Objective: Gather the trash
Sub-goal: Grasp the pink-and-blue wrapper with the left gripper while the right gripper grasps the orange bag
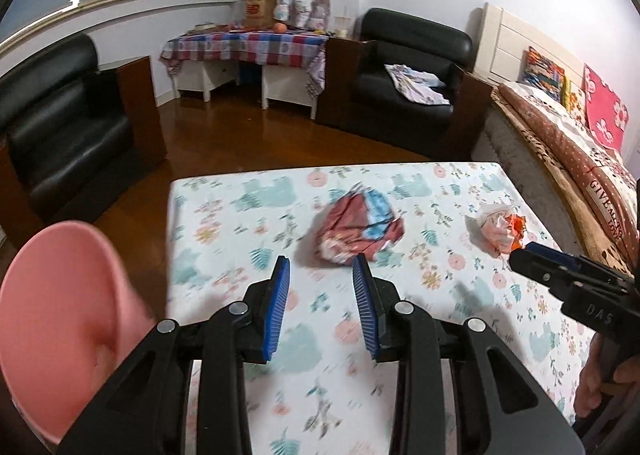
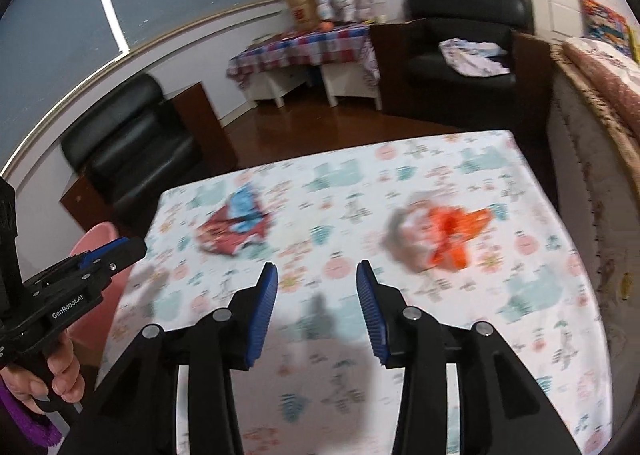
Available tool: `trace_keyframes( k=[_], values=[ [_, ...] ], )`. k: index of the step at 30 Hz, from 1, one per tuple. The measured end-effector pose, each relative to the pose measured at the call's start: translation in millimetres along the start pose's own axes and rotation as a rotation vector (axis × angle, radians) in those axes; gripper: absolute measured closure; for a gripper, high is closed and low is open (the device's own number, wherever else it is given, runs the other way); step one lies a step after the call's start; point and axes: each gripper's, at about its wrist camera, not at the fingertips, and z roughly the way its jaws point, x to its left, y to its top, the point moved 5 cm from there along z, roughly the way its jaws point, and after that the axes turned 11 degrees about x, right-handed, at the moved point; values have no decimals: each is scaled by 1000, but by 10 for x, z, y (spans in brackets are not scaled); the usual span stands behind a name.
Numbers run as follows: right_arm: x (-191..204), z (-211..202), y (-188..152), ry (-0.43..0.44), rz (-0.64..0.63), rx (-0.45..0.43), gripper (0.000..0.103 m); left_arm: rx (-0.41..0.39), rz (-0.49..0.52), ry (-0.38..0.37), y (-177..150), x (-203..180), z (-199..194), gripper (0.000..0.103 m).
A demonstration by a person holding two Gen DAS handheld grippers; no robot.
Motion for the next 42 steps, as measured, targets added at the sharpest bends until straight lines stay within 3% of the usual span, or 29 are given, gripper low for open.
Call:
trace_keyframes(
  k=[8, 17, 25, 27, 29, 32, 42],
  values=[
    [-518, -25, 183, -79, 62, -28, 53, 54, 10, 7, 189, -118, 469, 70],
    [-785, 283, 330, -106, 105, 25, 52, 113, -21, 2, 259, -82, 856, 70],
    [-828, 565, 269, -99, 122, 84, 46, 75, -1, 26, 237, -135, 875, 70],
    [-826, 594, 249, -86, 137, 86, 53, 70, -10, 23, 235, -137, 868, 71],
    [-828, 599, 231, -70, 153, 81, 56, 64, -18, 24, 225, -131, 854, 80],
    [-812, 559, 221, -61, 157, 66, 60, 59, -41, 0, 197, -110, 795, 85],
    [-470, 256, 106, -30, 101, 32, 62, 17, -35, 6, 65, -171, 342, 86]
  ],
)
